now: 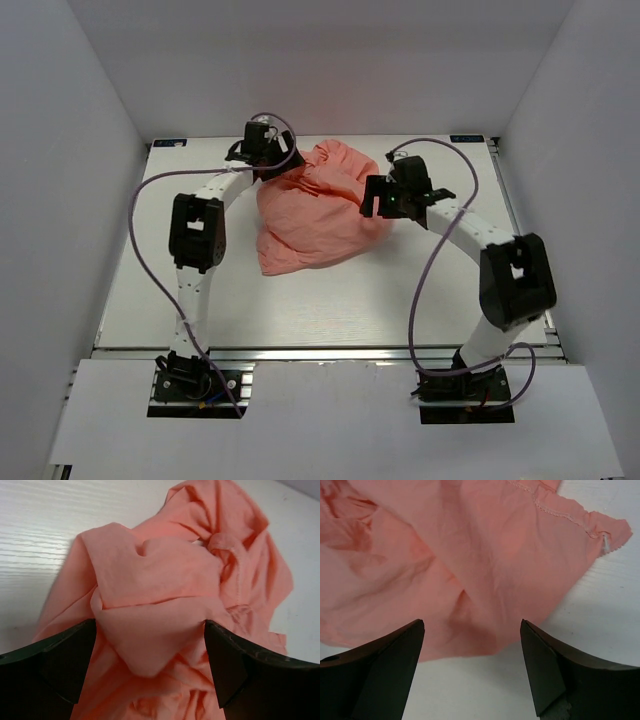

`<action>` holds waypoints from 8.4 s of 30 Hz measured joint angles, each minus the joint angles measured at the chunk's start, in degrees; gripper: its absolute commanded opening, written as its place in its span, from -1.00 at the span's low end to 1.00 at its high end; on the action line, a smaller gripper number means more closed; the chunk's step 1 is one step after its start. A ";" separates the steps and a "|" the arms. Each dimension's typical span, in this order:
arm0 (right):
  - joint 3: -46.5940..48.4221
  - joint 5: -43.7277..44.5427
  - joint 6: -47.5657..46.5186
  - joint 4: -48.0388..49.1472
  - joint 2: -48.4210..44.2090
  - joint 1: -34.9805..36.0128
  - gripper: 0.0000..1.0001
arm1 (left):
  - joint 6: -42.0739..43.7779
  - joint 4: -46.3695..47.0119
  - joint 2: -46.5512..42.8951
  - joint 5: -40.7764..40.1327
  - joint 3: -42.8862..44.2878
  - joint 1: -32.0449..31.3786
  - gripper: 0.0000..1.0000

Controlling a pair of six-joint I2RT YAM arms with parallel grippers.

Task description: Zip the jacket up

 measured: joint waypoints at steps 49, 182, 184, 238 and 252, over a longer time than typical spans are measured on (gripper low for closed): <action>15.37 15.47 3.52 -12.39 6.99 14.27 0.78 | -1.29 -8.39 -28.48 -18.58 -34.47 -3.02 0.96; 23.61 27.93 -24.70 4.42 -45.03 12.87 -1.00 | 18.14 -5.70 -61.07 -19.12 5.18 -25.88 -1.00; 28.00 22.99 -25.51 4.44 -46.21 12.87 -1.00 | 19.04 -4.94 -62.62 -17.22 8.09 -25.88 -1.00; -12.68 9.44 -3.69 -18.51 -38.93 19.10 0.79 | -1.88 -13.75 -60.67 -17.11 -43.25 3.48 0.96; -24.44 21.55 22.95 -39.71 -29.73 49.55 0.48 | -11.80 -32.17 -80.06 -23.76 -63.17 3.48 0.96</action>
